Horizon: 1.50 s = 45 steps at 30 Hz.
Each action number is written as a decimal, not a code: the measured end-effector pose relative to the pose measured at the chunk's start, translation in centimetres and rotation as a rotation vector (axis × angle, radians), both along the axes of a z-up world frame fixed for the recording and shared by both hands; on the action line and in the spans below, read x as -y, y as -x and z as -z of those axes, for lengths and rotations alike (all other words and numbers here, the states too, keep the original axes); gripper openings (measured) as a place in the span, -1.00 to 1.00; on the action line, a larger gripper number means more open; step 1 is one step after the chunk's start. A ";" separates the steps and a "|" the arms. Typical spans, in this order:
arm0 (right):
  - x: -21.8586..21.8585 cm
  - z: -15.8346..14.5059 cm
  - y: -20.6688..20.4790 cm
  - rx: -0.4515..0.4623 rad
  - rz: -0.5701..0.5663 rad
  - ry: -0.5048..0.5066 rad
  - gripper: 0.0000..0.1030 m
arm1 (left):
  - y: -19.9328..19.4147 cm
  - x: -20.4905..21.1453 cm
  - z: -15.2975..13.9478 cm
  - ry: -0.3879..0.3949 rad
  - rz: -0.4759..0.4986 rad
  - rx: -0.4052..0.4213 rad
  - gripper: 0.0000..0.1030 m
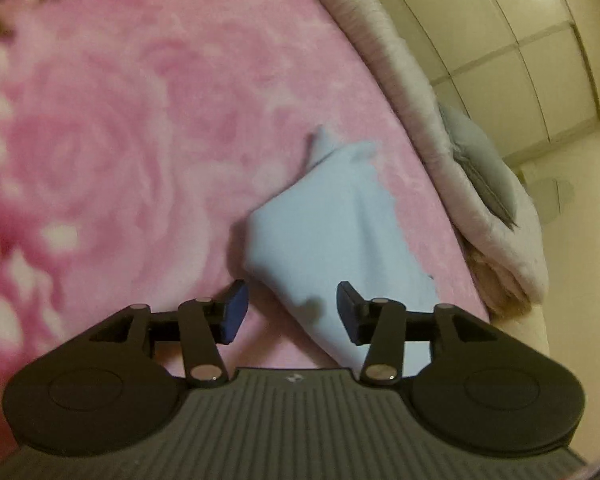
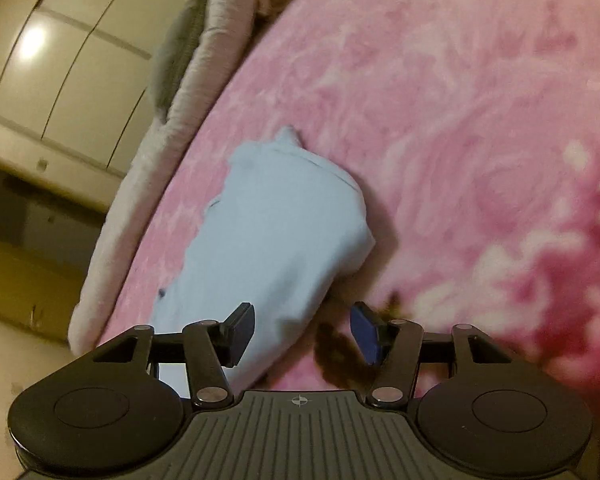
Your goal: Fold clothes
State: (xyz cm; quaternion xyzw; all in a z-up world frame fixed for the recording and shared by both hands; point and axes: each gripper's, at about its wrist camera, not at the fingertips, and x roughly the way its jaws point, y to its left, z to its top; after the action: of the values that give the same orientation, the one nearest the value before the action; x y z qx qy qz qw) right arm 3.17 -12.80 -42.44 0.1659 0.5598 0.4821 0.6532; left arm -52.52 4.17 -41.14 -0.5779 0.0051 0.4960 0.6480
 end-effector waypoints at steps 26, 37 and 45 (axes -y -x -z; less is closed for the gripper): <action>8.4 -3.5 -0.8 0.144 -0.169 0.114 -0.35 | 6.3 8.8 -5.9 -0.127 0.087 -0.326 -0.46; -1.4 -8.6 0.1 0.702 -0.491 0.020 -0.35 | -5.1 -3.6 -6.9 -0.235 0.411 -0.496 -0.29; -10.2 -3.9 -2.6 0.621 -0.601 0.055 -0.45 | -7.9 -8.8 -4.3 -0.212 0.538 -0.525 -0.72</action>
State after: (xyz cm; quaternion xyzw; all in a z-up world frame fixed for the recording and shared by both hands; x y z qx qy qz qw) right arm 5.79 -2.64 -38.56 -0.1750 0.3726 0.6629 0.6254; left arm -44.63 12.99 -36.83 -0.3392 0.2709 0.4371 0.7877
